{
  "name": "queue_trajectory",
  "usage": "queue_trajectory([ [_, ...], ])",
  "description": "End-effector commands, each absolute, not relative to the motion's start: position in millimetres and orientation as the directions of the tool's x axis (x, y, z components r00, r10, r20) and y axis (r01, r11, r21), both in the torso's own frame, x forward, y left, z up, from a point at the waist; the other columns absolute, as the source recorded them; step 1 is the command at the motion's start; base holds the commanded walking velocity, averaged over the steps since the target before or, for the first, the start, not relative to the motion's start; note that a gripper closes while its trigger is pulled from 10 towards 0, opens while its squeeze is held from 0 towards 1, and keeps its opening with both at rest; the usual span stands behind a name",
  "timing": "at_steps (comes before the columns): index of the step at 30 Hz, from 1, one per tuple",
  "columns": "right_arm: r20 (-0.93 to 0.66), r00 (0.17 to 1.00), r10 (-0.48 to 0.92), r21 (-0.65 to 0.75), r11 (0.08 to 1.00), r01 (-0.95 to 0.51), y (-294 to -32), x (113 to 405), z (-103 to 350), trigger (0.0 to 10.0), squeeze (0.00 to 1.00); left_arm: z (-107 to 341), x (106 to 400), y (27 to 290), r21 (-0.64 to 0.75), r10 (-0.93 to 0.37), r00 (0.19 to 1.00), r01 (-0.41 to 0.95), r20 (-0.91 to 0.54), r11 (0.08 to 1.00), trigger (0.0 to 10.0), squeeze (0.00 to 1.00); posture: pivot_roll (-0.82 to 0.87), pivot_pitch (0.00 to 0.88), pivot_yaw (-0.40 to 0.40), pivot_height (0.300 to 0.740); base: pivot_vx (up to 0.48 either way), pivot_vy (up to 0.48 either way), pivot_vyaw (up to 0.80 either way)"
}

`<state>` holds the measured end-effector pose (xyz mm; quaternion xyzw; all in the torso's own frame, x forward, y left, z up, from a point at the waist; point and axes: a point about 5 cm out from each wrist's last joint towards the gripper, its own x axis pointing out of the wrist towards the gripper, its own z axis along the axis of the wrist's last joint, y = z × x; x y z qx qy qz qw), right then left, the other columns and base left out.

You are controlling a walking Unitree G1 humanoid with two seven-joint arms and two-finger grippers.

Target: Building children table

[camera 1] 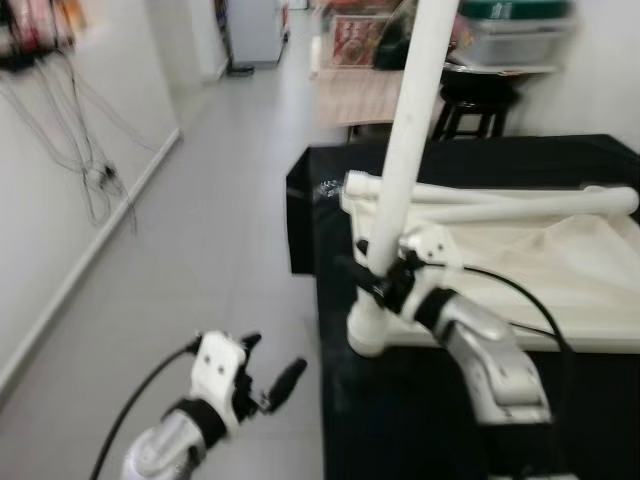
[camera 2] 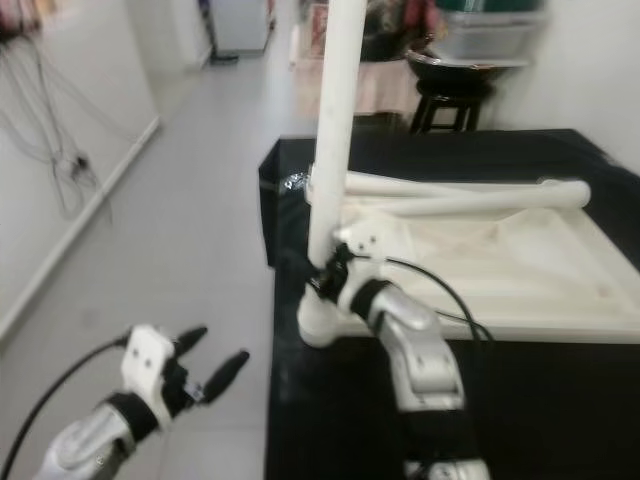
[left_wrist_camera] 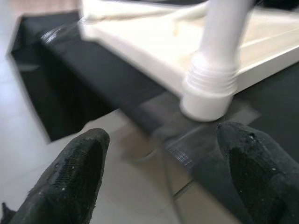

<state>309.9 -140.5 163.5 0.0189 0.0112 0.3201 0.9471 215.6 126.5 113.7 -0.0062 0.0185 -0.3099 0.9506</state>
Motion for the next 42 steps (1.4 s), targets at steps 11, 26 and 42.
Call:
queue_trajectory([
  [11,-0.065,0.798,0.599,0.179,0.794,-0.582,-135.9,305.3,139.0,10.0,0.00,106.9,213.4,137.5,-0.018,-0.547,0.834,0.547,-0.078,0.837,10.0,0.00,-0.02,0.002,0.027,0.740,0.000,0.000,-0.80],
  [26,-0.088,0.604,0.792,0.116,0.610,-0.784,-131.1,290.8,139.1,10.0,0.00,106.6,211.3,135.8,-0.016,-0.576,0.813,0.577,-0.084,0.817,10.0,0.00,-0.02,0.001,0.027,0.740,0.000,0.000,-0.32],
  [42,-0.178,0.664,0.726,0.086,0.683,-0.725,-129.6,311.2,128.4,10.0,1.00,107.6,201.0,134.3,0.020,-0.566,0.820,0.569,-0.083,0.822,10.0,0.00,0.03,0.017,0.001,0.740,0.000,0.000,0.00],
])
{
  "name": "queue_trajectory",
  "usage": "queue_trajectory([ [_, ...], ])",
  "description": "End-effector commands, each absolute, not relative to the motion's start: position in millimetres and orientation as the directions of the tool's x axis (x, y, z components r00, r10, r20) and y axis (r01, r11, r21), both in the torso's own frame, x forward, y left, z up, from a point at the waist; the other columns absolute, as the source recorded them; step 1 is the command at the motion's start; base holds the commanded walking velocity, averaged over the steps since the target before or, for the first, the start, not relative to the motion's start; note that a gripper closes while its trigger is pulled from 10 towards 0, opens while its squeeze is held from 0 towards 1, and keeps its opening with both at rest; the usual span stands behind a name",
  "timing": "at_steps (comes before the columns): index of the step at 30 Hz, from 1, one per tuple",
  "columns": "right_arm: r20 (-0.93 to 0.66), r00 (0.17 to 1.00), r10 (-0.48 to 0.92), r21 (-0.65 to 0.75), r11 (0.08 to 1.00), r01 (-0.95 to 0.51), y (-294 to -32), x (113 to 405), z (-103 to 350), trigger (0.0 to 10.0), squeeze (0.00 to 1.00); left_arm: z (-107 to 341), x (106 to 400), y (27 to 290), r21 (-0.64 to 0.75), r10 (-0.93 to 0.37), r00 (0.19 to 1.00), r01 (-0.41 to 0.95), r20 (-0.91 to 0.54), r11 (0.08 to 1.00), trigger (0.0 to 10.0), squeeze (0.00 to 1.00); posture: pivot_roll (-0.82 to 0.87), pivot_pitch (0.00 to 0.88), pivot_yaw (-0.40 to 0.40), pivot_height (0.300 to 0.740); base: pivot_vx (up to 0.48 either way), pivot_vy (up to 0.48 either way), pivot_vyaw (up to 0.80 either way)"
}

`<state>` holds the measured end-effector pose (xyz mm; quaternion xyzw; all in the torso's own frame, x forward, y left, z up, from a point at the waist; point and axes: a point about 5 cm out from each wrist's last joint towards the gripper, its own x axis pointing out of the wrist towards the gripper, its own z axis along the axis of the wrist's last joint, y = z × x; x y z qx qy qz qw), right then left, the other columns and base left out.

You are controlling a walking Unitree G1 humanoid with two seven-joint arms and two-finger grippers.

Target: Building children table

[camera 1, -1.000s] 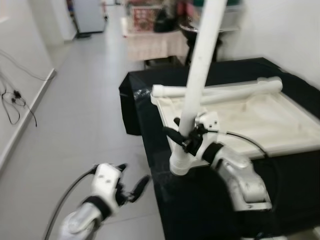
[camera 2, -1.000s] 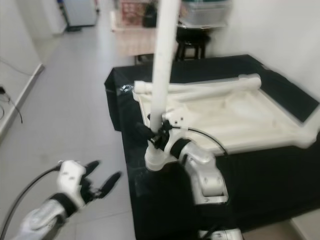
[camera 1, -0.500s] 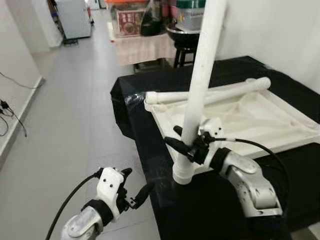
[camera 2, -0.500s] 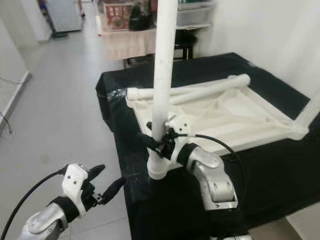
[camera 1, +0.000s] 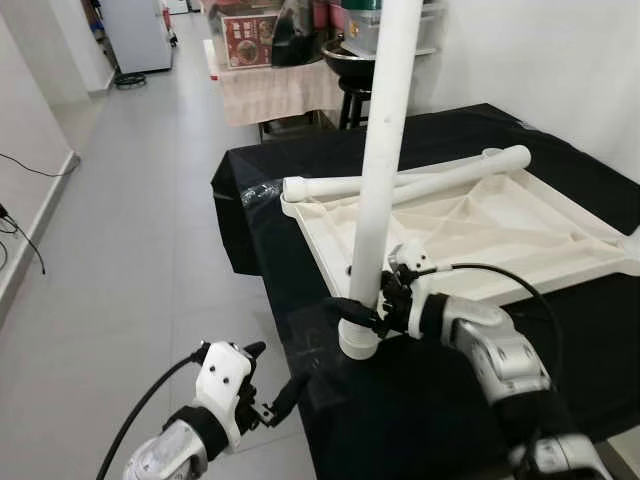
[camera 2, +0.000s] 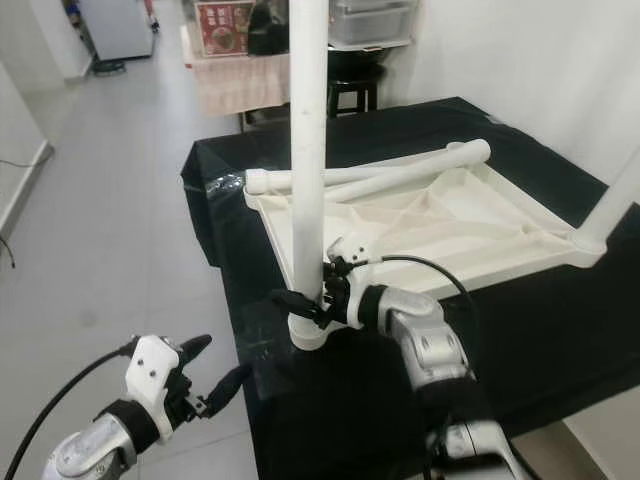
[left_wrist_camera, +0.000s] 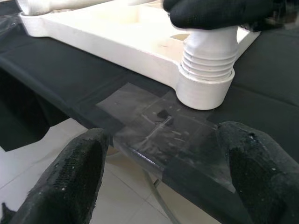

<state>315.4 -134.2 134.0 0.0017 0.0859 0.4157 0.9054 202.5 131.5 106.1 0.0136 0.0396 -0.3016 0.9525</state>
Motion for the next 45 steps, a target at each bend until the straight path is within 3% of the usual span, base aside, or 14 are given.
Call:
queue_trajectory([
  [1,-0.169,0.637,0.752,0.120,0.658,-0.744,-121.5,300.0,125.7,10.0,1.00,107.7,200.1,134.8,0.019,-0.563,0.822,0.566,-0.083,0.824,10.0,0.00,0.02,0.023,0.004,0.740,0.000,0.000,0.00],
  [3,-0.158,0.607,0.778,0.142,0.627,-0.766,-116.7,293.7,124.6,10.0,1.00,107.8,199.9,135.3,0.020,-0.562,0.823,0.565,-0.083,0.825,10.0,0.00,0.02,0.023,0.007,0.740,0.000,0.000,0.00],
  [4,-0.106,0.531,0.841,0.161,0.541,-0.825,-111.2,283.6,128.0,10.0,0.00,107.7,200.2,135.5,0.017,-0.565,0.821,0.568,-0.082,0.823,10.0,0.00,0.00,0.019,0.024,0.740,0.000,0.000,0.00],
  [9,-0.029,0.361,0.932,0.071,0.363,-0.929,-116.2,289.2,142.3,10.0,0.00,107.1,201.8,131.8,0.020,-0.605,0.792,0.608,-0.085,0.793,10.0,0.00,0.01,0.010,0.027,0.740,0.000,0.000,0.00],
  [16,-0.021,0.374,0.927,-0.010,0.374,-0.927,-129.9,338.0,174.8,10.0,0.00,108.8,200.4,126.8,0.053,-0.632,0.772,0.636,-0.070,0.770,10.0,0.00,0.03,0.002,0.011,0.740,0.000,0.000,0.00],
  [21,-0.051,0.279,0.959,-0.018,0.279,-0.960,-119.9,353.1,182.5,10.0,0.00,110.2,199.0,125.2,0.076,-0.611,0.790,0.613,-0.046,0.787,10.0,0.00,0.08,0.000,-0.011,0.740,0.000,0.000,0.00],
  [22,-0.066,0.236,0.970,-0.011,0.236,-0.972,-115.1,354.1,182.4,3.3,0.00,110.4,197.8,124.7,0.087,-0.608,0.793,0.609,-0.041,0.788,10.0,0.00,0.09,0.000,-0.017,0.740,0.000,0.000,0.00],
  [25,-0.081,0.189,0.979,-0.005,0.189,-0.982,-110.8,355.2,181.9,3.3,0.00,110.4,196.6,123.8,0.098,-0.607,0.794,0.607,-0.037,0.789,10.0,0.00,0.10,0.000,-0.019,0.740,0.000,0.000,0.00],
  [26,-0.092,0.169,0.981,0.005,0.170,-0.985,-108.8,356.9,180.6,0.0,0.00,110.9,195.5,123.9,0.105,-0.605,0.796,0.604,-0.030,0.790,10.0,0.00,0.10,0.000,-0.022,0.740,0.000,0.000,0.00],
  [31,-0.110,0.159,0.981,0.029,0.163,-0.986,-107.8,359.2,175.4,0.0,0.00,111.0,193.2,123.4,0.115,-0.599,0.801,0.597,-0.019,0.794,10.0,0.00,0.10,0.000,-0.028,0.740,0.000,0.000,0.00],
  [41,-0.070,0.385,0.920,0.019,0.387,-0.922,-128.8,348.1,148.1,0.0,0.00,108.3,178.6,116.4,-0.057,-0.618,0.786,0.616,-0.012,0.785,10.0,0.00,0.05,0.000,-0.017,0.740,0.000,0.000,0.00],
  [42,-0.080,0.696,0.713,0.016,0.699,-0.715,-121.6,348.4,132.4,0.0,0.00,108.1,177.0,117.3,-0.076,-0.608,0.794,0.605,-0.009,0.792,10.0,0.00,0.02,0.005,-0.015,0.740,0.000,0.000,0.00],
  [43,-0.092,0.873,0.479,0.006,0.877,-0.480,-123.3,345.4,123.3,0.0,0.00,107.9,176.1,118.1,-0.087,-0.600,0.800,0.597,-0.008,0.797,10.0,0.00,0.02,0.005,-0.015,0.740,0.000,0.000,0.00],
  [45,-0.170,0.903,0.394,0.061,0.919,-0.390,-115.7,319.4,104.0,0.0,0.00,107.2,176.4,117.2,-0.083,-0.594,0.805,0.591,-0.010,0.802,10.0,0.00,0.02,0.018,-0.005,0.740,0.000,0.000,0.00],
])
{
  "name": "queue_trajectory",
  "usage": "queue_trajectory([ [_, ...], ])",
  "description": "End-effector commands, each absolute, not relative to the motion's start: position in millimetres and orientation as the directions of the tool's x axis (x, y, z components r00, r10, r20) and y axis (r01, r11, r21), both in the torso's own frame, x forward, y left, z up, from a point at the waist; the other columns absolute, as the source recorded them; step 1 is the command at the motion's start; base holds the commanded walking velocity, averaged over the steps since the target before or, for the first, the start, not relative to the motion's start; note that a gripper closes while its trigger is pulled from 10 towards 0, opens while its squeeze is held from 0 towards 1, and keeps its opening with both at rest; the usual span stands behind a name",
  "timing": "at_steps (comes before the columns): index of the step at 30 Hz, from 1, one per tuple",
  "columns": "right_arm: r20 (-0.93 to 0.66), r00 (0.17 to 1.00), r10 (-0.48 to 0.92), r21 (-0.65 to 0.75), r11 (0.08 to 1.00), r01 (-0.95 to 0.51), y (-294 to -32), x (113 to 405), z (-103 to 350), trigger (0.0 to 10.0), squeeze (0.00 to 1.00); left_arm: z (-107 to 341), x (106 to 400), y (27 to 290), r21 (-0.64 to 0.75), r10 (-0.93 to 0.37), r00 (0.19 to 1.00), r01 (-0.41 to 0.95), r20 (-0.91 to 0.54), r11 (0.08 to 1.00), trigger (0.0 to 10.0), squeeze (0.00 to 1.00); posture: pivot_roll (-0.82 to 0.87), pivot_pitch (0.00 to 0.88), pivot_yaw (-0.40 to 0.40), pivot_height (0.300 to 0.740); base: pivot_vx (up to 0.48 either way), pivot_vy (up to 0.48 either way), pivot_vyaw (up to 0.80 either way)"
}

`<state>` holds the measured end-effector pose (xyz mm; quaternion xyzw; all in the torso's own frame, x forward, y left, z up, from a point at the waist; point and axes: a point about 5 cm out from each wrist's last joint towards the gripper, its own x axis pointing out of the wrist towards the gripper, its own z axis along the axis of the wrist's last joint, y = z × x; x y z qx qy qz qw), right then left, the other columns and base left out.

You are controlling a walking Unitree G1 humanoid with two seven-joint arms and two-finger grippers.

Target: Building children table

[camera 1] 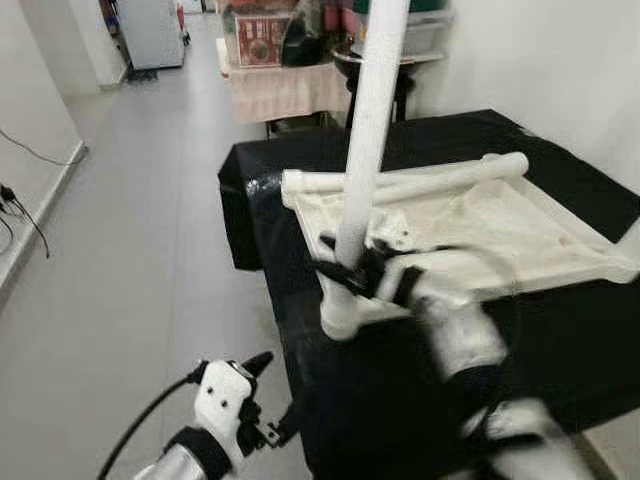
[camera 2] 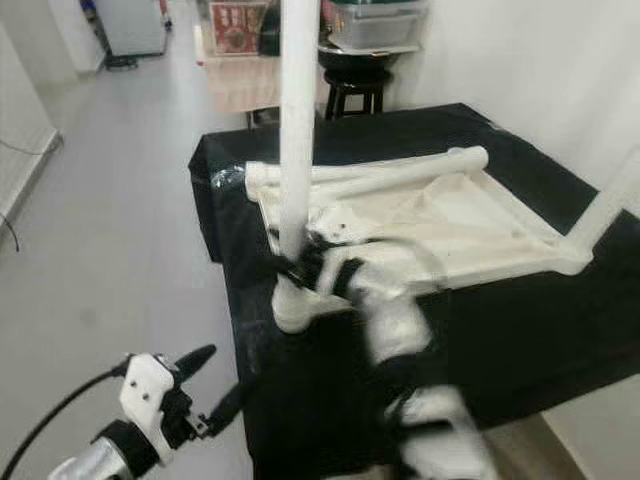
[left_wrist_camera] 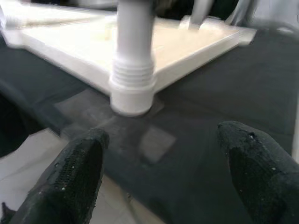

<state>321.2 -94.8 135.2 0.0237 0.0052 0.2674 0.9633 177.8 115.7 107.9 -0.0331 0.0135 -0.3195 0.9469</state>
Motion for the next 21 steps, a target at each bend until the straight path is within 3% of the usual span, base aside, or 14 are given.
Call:
queue_trajectory([
  [1,-0.225,0.902,0.368,0.105,0.930,-0.353,-110.8,299.4,94.1,0.0,0.00,106.4,177.1,116.7,-0.078,-0.590,0.808,0.587,-0.013,0.806,10.0,0.00,0.01,0.020,0.000,0.740,0.000,0.000,0.00],
  [4,-0.165,0.863,0.478,0.042,0.878,-0.478,-100.8,296.1,104.8,0.0,0.00,104.1,180.1,115.4,-0.071,-0.599,0.801,0.597,-0.018,0.799,10.0,0.00,-0.03,0.000,0.025,0.740,0.000,0.000,0.00],
  [9,-0.154,0.875,0.460,0.024,0.887,-0.462,-108.3,317.9,108.6,0.0,0.00,105.2,183.8,115.2,-0.079,-0.602,0.798,0.599,-0.014,0.797,10.0,0.00,0.00,0.000,0.006,0.740,0.000,0.000,0.00],
  [10,-0.153,0.857,0.493,0.045,0.870,-0.492,-105.2,318.8,108.7,10.0,0.00,106.2,182.2,114.9,-0.117,-0.587,0.810,0.582,-0.002,0.804,10.0,0.00,0.01,0.000,0.009,0.740,0.000,0.000,0.00],
  [12,-0.148,0.846,0.511,0.043,0.858,-0.511,-100.6,316.9,112.4,10.0,0.00,106.7,180.5,114.4,-0.144,-0.574,0.819,0.568,0.004,0.810,10.0,0.00,0.01,0.000,0.012,0.740,0.000,0.000,0.00],
  [13,-0.126,0.836,0.534,0.065,0.845,-0.531,-97.4,317.4,117.9,10.0,1.00,106.7,179.1,113.6,-0.158,-0.565,0.825,0.558,0.006,0.814,10.0,0.00,0.01,0.000,0.012,0.740,0.000,0.000,0.00],
  [14,-0.075,0.756,0.650,0.132,0.758,-0.639,-86.5,317.2,133.1,10.0,1.00,106.2,180.3,113.8,-0.157,-0.552,0.834,0.546,0.007,0.823,10.0,0.00,0.02,0.000,0.006,0.740,0.000,0.000,0.00],
  [15,-0.075,0.756,0.650,0.132,0.758,-0.639,-86.5,317.2,133.1,10.0,1.00,106.2,180.3,113.8,-0.157,-0.552,0.834,0.546,0.007,0.823,10.0,0.00,0.02,0.000,0.006,0.740,0.000,0.000,0.00],
  [16,-0.040,0.702,0.711,0.130,0.701,-0.702,-84.2,319.1,142.5,10.0,1.00,105.5,182.0,114.3,-0.157,-0.550,0.835,0.544,0.006,0.824,10.0,0.00,0.02,0.000,0.003,0.740,0.000,0.000,0.00],
  [17,-0.020,0.628,0.778,0.108,0.626,-0.772,-83.3,320.4,150.7,10.0,0.87,104.6,184.0,114.6,-0.156,-0.550,0.835,0.544,0.006,0.825,10.0,0.00,0.02,0.000,0.002,0.740,0.000,0.000,0.00],
  [18,-0.005,0.569,0.823,0.062,0.568,-0.821,-84.7,322.5,158.1,10.0,0.87,103.7,185.5,114.7,-0.155,-0.551,0.834,0.545,0.007,0.824,10.0,0.00,0.02,0.000,0.002,0.740,0.000,0.000,0.00],
  [20,-0.005,0.569,0.823,0.062,0.568,-0.821,-84.7,322.5,158.1,10.0,0.87,103.7,185.5,114.7,-0.155,-0.551,0.834,0.545,0.007,0.824,10.0,0.00,0.02,0.000,0.002,0.740,0.000,0.000,0.00],
  [21,-0.004,0.359,0.933,-0.024,0.359,-0.933,-90.8,328.3,172.2,10.0,0.00,101.5,190.4,114.6,-0.143,-0.556,0.831,0.551,0.007,0.822,10.0,0.00,0.04,0.000,-0.004,0.740,0.000,0.000,0.00],
])
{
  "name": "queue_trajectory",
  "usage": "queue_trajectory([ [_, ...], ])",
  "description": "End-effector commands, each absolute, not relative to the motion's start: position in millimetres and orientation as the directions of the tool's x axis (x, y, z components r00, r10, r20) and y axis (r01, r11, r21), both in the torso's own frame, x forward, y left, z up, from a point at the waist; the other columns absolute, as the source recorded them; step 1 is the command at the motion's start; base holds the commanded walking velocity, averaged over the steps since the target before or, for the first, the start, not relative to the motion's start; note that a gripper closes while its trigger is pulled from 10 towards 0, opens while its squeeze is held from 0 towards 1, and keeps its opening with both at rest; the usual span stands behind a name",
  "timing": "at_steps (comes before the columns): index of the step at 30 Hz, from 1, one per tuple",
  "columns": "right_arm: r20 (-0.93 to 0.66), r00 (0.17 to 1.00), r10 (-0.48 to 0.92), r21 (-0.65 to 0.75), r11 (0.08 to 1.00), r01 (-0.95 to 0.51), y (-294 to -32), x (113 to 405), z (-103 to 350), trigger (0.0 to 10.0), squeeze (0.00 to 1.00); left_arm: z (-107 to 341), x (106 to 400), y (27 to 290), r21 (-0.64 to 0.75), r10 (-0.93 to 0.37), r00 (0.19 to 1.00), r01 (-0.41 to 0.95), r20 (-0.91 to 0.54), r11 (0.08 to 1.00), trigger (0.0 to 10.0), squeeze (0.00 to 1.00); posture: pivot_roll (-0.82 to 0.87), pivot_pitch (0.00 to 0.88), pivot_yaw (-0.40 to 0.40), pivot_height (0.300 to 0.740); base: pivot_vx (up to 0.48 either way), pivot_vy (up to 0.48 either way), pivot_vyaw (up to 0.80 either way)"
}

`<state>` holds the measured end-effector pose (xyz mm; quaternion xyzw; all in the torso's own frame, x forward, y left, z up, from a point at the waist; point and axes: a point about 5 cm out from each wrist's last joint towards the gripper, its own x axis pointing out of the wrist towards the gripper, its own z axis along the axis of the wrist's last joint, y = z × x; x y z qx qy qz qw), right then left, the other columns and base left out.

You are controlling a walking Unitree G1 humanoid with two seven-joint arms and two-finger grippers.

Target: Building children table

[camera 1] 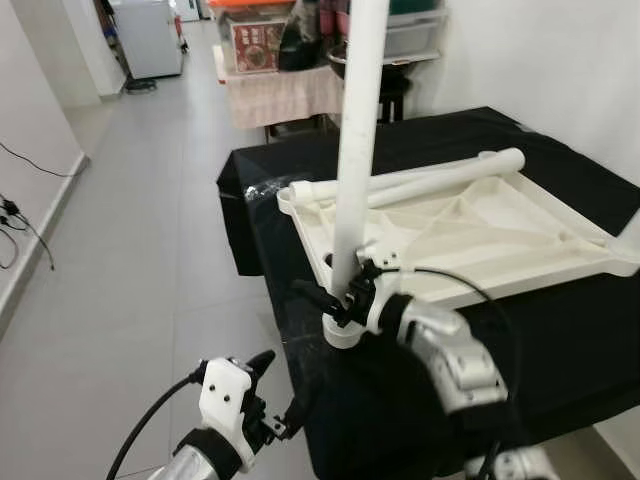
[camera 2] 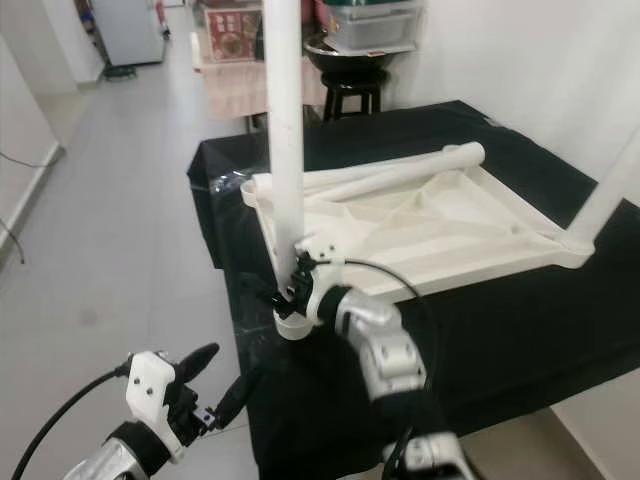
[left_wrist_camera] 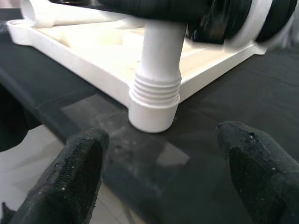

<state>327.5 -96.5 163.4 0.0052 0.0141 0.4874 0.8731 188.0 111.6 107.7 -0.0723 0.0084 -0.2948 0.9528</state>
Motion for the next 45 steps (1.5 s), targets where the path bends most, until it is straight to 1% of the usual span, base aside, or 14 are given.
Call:
queue_trajectory([
  [1,-0.004,0.359,0.933,-0.024,0.359,-0.933,-90.8,328.3,172.2,10.0,0.00,101.5,190.4,114.6,-0.143,-0.556,0.831,0.551,0.007,0.822,10.0,0.00,0.04,0.000,-0.004,0.740,0.000,0.000,0.00],
  [4,-0.038,0.210,0.977,-0.052,0.208,-0.977,-96.7,336.3,180.2,10.0,0.00,100.0,194.7,115.1,-0.143,-0.553,0.833,0.549,0.011,0.824,10.0,0.00,0.04,0.000,-0.006,0.740,0.000,0.000,0.00],
  [8,-0.055,0.171,0.984,-0.017,0.171,-0.985,-92.7,348.5,184.3,10.0,0.00,99.2,197.8,115.9,-0.161,-0.544,0.839,0.540,0.021,0.826,10.0,0.00,0.06,0.000,-0.014,0.740,0.000,0.000,0.00],
  [9,-0.054,0.155,0.986,0.007,0.156,-0.988,-91.7,351.3,185.1,4.3,0.00,99.0,198.9,115.9,-0.162,-0.544,0.839,0.540,0.021,0.826,10.0,0.00,0.06,0.000,-0.016,0.740,0.000,0.000,0.00],
  [11,-0.054,0.155,0.986,0.007,0.156,-0.988,-91.7,351.3,185.1,4.3,0.00,99.0,198.9,115.9,-0.162,-0.544,0.839,0.540,0.021,0.826,10.0,0.00,0.06,0.000,-0.016,0.740,0.000,0.000,0.00],
  [12,-0.053,0.147,0.988,0.026,0.149,-0.989,-91.4,353.4,185.2,0.0,0.00,98.9,199.6,115.9,-0.160,-0.544,0.839,0.540,0.021,0.826,10.0,0.00,0.06,0.000,-0.016,0.740,0.000,0.000,0.00],
  [22,-0.069,0.242,0.968,0.005,0.243,-0.970,-99.5,361.8,181.2,0.0,0.00,99.0,201.3,114.4,-0.156,-0.544,0.839,0.541,0.026,0.827,10.0,0.00,0.05,0.000,-0.016,0.740,0.000,0.000,0.00],
  [24,-0.086,0.396,0.914,-0.001,0.397,-0.918,-112.9,360.2,169.2,0.0,0.00,100.0,200.8,114.6,-0.156,-0.541,0.841,0.538,0.028,0.828,10.0,0.00,0.03,0.000,-0.017,0.740,0.000,0.000,0.00],
  [28,-0.101,0.464,0.880,0.005,0.466,-0.885,-117.8,359.7,163.3,0.0,0.00,100.4,200.4,114.8,-0.156,-0.539,0.842,0.537,0.028,0.829,10.0,0.00,0.03,0.000,-0.020,0.740,0.000,0.000,0.00],
  [29,-0.107,0.708,0.698,0.010,0.713,-0.701,-120.6,363.9,152.2,0.0,0.00,100.8,199.5,115.3,-0.156,-0.541,0.841,0.538,0.027,0.829,0.0,0.00,0.03,0.000,-0.032,0.740,0.000,0.000,0.00],
  [32,-0.198,0.789,0.582,0.011,0.806,-0.592,-112.0,337.2,119.0,0.0,0.00,101.2,199.2,116.6,-0.153,-0.540,0.841,0.537,0.026,0.830,0.0,0.00,0.00,0.000,-0.007,0.740,0.000,0.000,0.00],
  [34,-0.204,0.900,0.386,-0.007,0.918,-0.396,-119.1,324.6,113.7,0.0,0.00,101.5,199.8,116.8,-0.137,-0.548,0.836,0.545,0.019,0.827,0.0,0.00,-0.01,0.000,0.000,0.740,0.000,0.000,0.00],
  [44,-0.195,0.894,0.404,0.010,0.912,-0.411,-106.8,328.3,115.3,0.0,0.00,101.5,199.2,115.3,-0.130,-0.544,0.839,0.542,0.021,0.830,0.0,0.00,0.01,0.000,-0.010,0.740,0.000,0.000,0.00],
  [45,-0.208,0.888,0.409,0.017,0.910,-0.415,-106.4,329.0,114.9,10.0,0.00,101.6,199.1,115.3,-0.130,-0.542,0.840,0.540,0.022,0.832,0.0,0.00,0.01,0.000,-0.011,0.740,0.000,0.000,0.00],
])
